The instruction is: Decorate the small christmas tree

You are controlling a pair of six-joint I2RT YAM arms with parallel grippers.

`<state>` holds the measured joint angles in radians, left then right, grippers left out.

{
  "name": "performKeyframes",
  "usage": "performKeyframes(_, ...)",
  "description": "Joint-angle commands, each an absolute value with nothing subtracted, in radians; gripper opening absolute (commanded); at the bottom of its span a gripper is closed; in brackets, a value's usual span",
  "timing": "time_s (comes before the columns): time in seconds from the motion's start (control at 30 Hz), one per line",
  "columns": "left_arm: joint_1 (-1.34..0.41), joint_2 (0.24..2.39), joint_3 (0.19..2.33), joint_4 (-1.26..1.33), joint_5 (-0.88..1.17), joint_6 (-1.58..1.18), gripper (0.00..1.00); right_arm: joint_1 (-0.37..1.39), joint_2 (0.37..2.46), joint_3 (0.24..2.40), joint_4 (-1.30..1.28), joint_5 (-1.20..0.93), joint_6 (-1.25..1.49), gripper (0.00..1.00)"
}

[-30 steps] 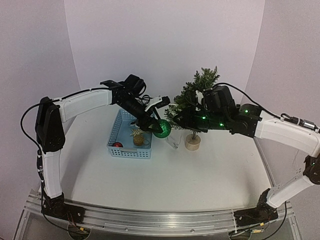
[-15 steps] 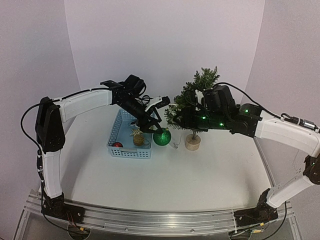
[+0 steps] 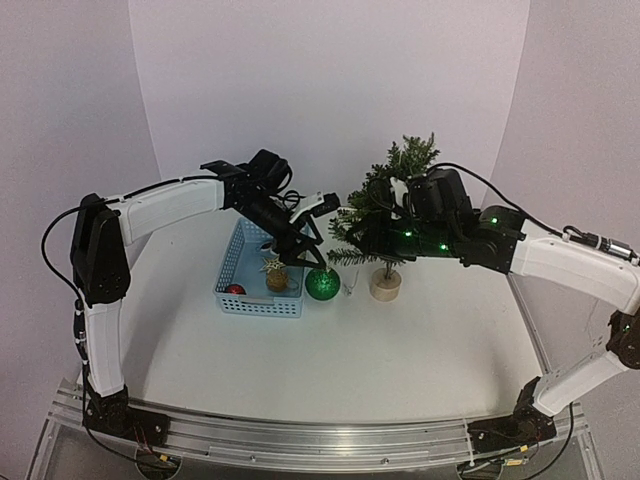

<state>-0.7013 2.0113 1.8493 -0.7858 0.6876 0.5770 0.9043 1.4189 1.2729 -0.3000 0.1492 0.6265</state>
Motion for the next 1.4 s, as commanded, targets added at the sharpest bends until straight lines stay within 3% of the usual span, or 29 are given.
performKeyframes(0.0, -0.689, 1.968, 1.924, -0.831, 0.723, 0.605, 0.84, 0.905, 1.401, 1.334, -0.275, 0.106, 0.596, 0.39)
performKeyframes(0.5, -0.55, 1.957, 2.02, -0.891, 0.763, 0.578, 0.81, 0.906, 1.438, 1.427, -0.273, -0.157, 0.477, 0.42)
performKeyframes(0.73, -0.482, 1.98, 1.946, -0.875, 0.595, 0.565, 0.78, 0.906, 1.446, 1.445, -0.272, -0.17, 0.459, 0.44)
performKeyframes(1.1, -0.484, 2.076, 1.762, -0.86, 0.485, 0.886, 0.82, 0.906, 1.476, 1.475, -0.272, -0.192, 0.447, 0.46)
performKeyframes(1.37, -0.49, 2.118, 1.68, -0.737, 0.485, 1.132, 0.73, 0.906, 1.477, 1.475, -0.271, -0.191, 0.452, 0.46)
